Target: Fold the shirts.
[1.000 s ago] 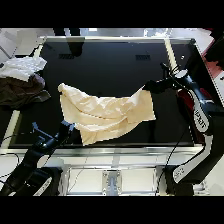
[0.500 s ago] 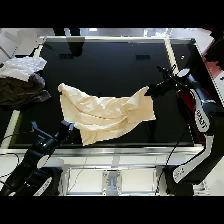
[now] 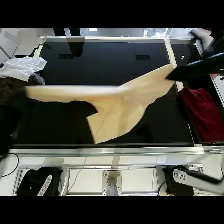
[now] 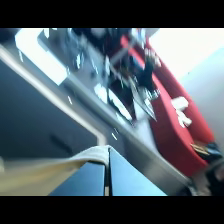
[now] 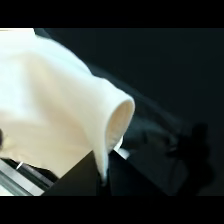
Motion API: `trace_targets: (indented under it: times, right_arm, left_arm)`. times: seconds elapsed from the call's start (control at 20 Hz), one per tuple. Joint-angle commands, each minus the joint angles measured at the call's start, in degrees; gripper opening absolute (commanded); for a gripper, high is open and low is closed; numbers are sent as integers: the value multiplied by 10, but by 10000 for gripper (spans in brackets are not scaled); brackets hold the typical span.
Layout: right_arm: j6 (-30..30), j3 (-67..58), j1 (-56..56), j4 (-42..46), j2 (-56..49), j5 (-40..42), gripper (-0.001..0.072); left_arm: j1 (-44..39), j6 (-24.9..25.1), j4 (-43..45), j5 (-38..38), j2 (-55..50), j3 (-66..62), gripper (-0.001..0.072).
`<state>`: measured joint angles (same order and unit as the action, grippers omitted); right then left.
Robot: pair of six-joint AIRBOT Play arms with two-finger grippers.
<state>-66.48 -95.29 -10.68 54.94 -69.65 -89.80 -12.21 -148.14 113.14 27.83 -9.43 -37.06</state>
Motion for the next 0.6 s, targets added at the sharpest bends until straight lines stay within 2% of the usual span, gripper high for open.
trace_targets:
  times: [0.0,0.05,0.15,0.3,0.45,0.55]
  right_arm:
    - [-42,-4,-12,17,208,23,12]
    - [-51,-5,-12,19,254,56,10]
    - [-51,-19,-12,17,311,109,8]
    - [-54,-41,-12,6,297,162,8]
    - [-61,-41,-12,8,204,171,9]
    - [-67,-41,-10,-5,110,157,9]
  left_arm:
    - [7,241,-22,165,-28,-191,7]
    - [7,294,-33,184,-64,-241,7]
    - [7,353,-34,225,-151,-336,8]
    - [7,449,-30,287,-289,-454,9]
    - [9,451,59,266,-408,-495,9]
    - [14,444,76,269,-482,-496,9]
